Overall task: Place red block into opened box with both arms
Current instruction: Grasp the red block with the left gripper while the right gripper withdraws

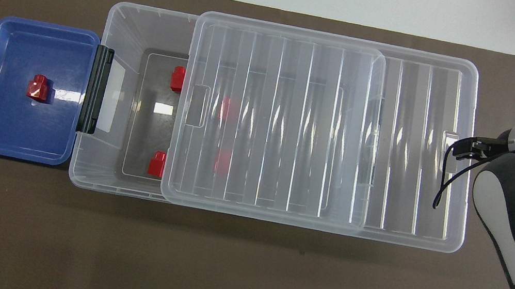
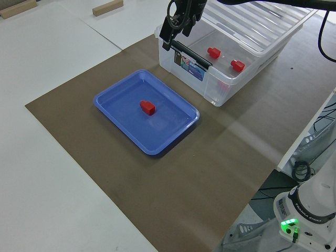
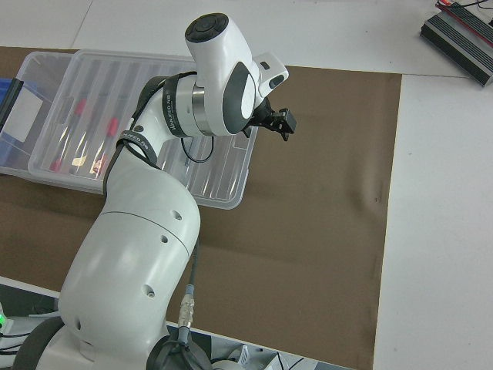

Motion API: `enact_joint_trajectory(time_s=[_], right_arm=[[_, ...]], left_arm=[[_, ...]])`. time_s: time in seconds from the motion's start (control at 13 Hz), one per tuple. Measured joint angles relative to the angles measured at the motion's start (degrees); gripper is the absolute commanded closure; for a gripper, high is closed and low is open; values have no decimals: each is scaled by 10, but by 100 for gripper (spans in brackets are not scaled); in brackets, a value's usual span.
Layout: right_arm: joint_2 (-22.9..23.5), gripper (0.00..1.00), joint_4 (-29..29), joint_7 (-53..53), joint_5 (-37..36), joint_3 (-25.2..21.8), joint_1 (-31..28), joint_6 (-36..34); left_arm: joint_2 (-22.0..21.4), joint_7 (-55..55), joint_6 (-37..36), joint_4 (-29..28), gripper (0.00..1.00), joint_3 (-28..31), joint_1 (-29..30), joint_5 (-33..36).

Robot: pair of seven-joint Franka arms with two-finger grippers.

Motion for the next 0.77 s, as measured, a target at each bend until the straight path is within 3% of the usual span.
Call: enact_joint_trajectory(time_s=[0.31,0.77], right_arm=[[-1,0,0,0,0,0,-7,0],[-2,0,0,-14,0,-1,-18,-1]], left_arm=[[32,29,151,-104,0,1,24,1],[141,57,279,-115,0,-3,48,1]])
